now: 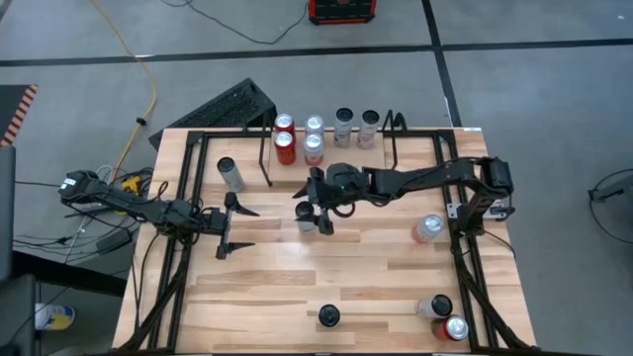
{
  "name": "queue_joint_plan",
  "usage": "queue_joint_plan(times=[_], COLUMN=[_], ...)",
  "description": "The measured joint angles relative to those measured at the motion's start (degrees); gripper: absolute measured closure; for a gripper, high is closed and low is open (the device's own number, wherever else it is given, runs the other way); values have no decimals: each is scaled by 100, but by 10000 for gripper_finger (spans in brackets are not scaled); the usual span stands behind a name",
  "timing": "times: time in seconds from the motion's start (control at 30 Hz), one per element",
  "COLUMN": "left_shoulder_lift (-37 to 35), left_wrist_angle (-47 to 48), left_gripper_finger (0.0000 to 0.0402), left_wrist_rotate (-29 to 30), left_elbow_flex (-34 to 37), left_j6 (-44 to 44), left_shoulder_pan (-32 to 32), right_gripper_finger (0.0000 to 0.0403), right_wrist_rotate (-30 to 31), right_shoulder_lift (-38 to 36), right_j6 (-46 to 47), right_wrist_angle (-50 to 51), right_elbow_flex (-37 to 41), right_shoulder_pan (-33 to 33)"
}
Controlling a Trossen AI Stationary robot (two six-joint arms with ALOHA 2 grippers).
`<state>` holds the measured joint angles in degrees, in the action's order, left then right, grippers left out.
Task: Place canned beverage on shelf
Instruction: Put the bottom white blue soda can on the shelf and align with other white blue soda can
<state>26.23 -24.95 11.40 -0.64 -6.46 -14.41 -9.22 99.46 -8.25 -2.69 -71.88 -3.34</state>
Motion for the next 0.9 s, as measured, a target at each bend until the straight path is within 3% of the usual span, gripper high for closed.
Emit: queue_joint_plan(times=[0.23, 0.47, 0.9], left_shoulder_lift=[0, 1, 1], left_wrist_angle=[20, 55, 148], left_gripper_finger=[23, 23, 23], left_wrist_rotate=[-1, 0, 15], left_elbow_flex=[1, 2, 4], left_j6=[46, 55, 55], left_shoulder_pan=[0, 0, 0], right_gripper_finger=[65, 65, 65], right_wrist_rotate=[-168, -345, -82], right_shoulder_lift=[24, 33, 404], right_j6=[-77, 96, 178], right_wrist_angle=[609, 580, 590], right_elbow_flex=[-50, -50, -37], right_shoulder_pan=[-197, -237, -139])
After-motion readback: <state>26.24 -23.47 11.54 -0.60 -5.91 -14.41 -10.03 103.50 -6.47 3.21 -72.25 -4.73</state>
